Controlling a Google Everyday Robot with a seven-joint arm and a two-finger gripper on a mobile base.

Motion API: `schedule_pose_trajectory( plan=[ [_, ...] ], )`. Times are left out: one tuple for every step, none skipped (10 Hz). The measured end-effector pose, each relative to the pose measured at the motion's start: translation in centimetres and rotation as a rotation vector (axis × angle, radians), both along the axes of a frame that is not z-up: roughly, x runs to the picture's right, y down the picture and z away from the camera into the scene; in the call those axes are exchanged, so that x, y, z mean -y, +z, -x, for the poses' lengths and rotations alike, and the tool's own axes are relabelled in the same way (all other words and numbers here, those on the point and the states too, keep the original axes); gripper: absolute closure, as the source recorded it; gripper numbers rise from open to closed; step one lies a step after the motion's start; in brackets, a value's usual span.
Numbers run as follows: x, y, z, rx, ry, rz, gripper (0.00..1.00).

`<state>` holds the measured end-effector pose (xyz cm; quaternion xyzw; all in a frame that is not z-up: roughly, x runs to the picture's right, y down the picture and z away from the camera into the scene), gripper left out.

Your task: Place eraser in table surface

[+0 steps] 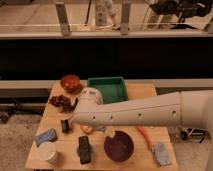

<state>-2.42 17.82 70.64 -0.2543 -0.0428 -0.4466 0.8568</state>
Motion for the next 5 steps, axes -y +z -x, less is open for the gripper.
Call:
schedule_pose_trajectory(
  plan=[
    [-0.2,0.2,0.9,0.017,-0.018,0.004,0.20],
    [-0.5,0.5,1.7,0.041,-0.040,0.009,0.20],
    [-0.7,0.7,2.3,0.063,-0.051,0.013,0.20],
    [-0.9,0.9,2.7,0.075,-0.059,0.018,0.20],
    [-1.1,1.0,3.3,0.092,-0.068,0.021,0.20]
  ],
)
